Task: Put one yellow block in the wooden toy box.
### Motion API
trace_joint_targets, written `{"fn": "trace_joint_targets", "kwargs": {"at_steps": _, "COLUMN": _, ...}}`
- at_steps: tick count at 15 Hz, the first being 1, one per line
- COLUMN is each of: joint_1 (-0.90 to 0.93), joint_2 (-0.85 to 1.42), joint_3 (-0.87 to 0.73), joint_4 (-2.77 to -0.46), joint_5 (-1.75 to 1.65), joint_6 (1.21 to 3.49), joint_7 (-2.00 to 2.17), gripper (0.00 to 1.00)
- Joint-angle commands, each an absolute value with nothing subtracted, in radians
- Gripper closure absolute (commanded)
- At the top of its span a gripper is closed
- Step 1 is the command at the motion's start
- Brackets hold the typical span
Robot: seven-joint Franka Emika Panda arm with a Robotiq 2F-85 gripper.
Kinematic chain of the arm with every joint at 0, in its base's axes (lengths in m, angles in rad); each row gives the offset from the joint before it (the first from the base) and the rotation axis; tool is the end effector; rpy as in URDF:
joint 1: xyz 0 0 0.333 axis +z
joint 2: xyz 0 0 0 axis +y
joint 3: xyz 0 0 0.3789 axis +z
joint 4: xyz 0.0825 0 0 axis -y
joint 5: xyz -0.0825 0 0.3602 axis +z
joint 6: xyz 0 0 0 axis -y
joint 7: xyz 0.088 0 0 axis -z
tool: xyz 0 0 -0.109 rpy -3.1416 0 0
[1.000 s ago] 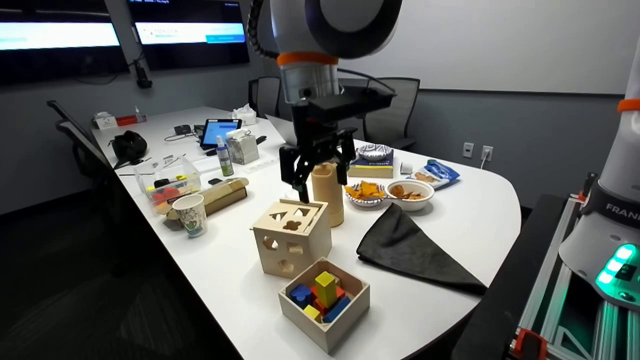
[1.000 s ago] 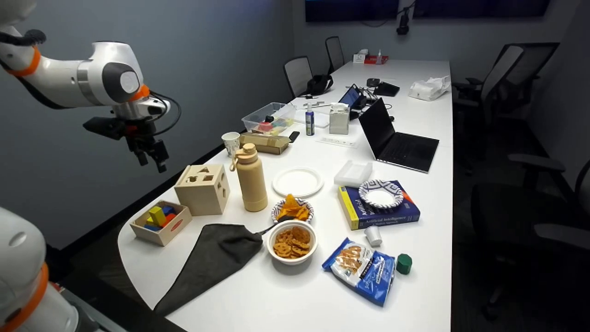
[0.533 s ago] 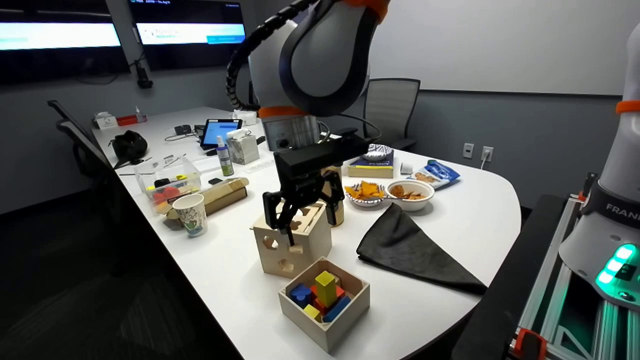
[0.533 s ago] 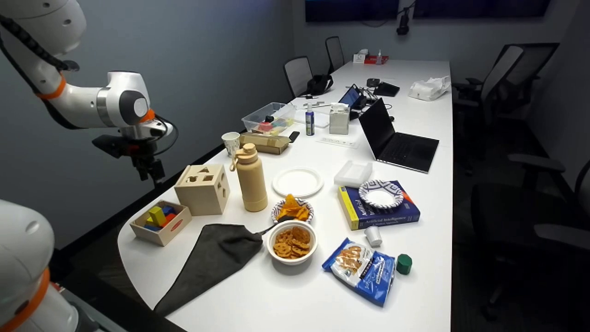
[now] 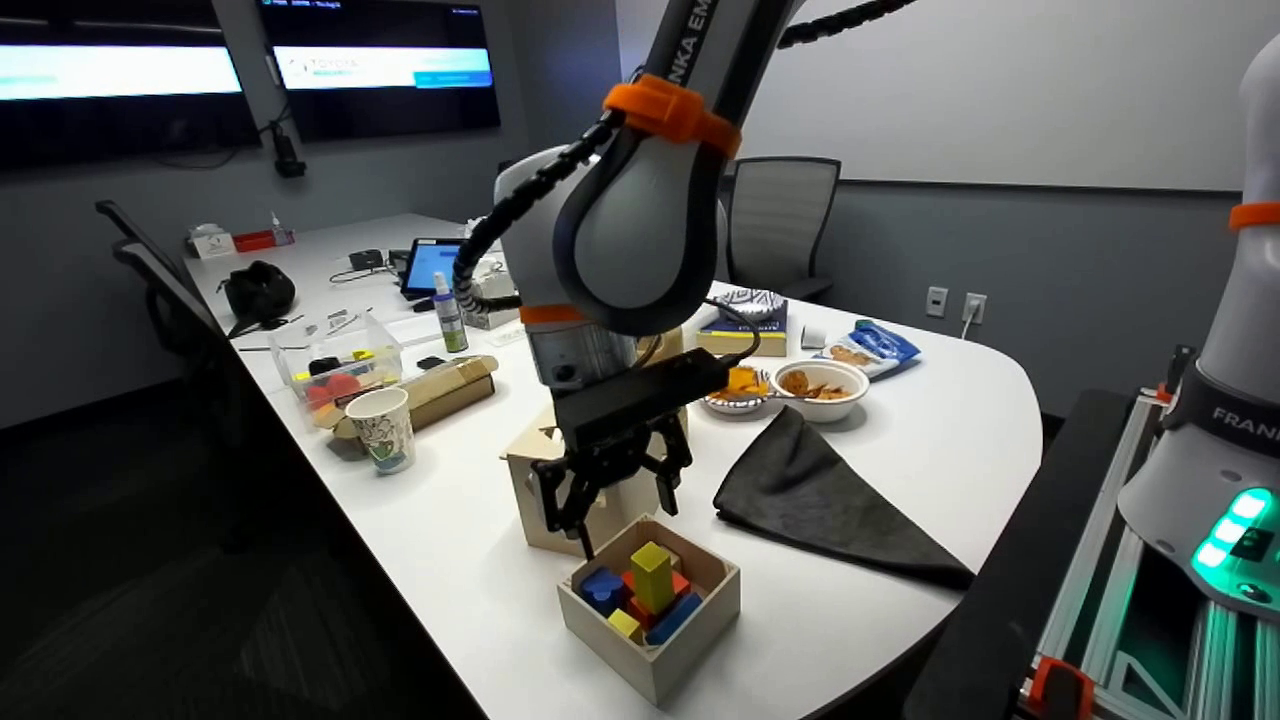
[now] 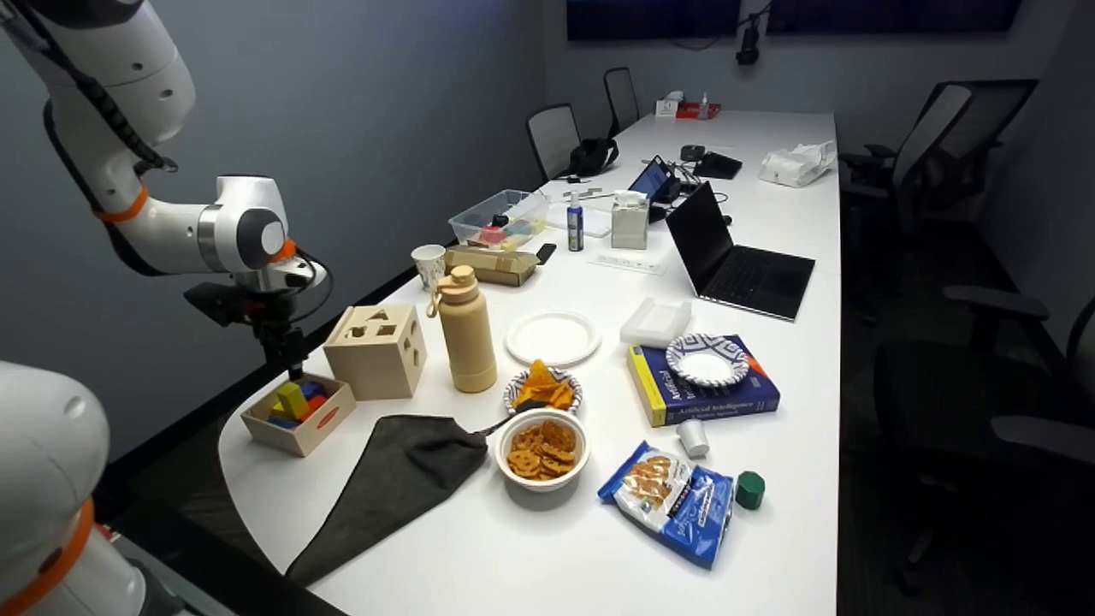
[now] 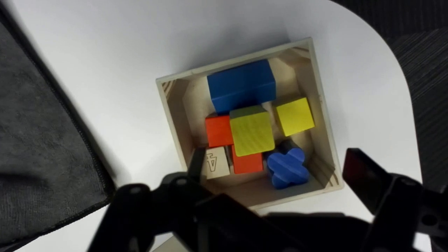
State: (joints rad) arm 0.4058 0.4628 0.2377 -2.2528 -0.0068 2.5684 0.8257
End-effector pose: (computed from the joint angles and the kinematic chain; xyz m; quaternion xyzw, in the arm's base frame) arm 0.4326 0.3222 0.2272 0.9918 -0.0961 -0.0844 0.0066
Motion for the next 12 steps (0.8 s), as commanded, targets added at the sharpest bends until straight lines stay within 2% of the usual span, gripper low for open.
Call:
{"fn": "trace_joint_targets", "kwargs": {"at_steps": 1, "joint_1": 0.425, "joint_2": 0.528, "joint_3": 0.216, "joint_4": -2.226, "joint_5": 0.024, "joint_6": 2.63, "joint_7": 0.799, "gripper": 0.0}}
{"fn": "trace_joint_targets", "kwargs": {"at_steps": 12, "joint_1": 0.412, "joint_2": 0.577, "joint_3": 0.225, "joint_4": -2.235, "joint_5": 0.09, "joint_6": 2.669, "joint_7": 0.678, "gripper": 0.0}}
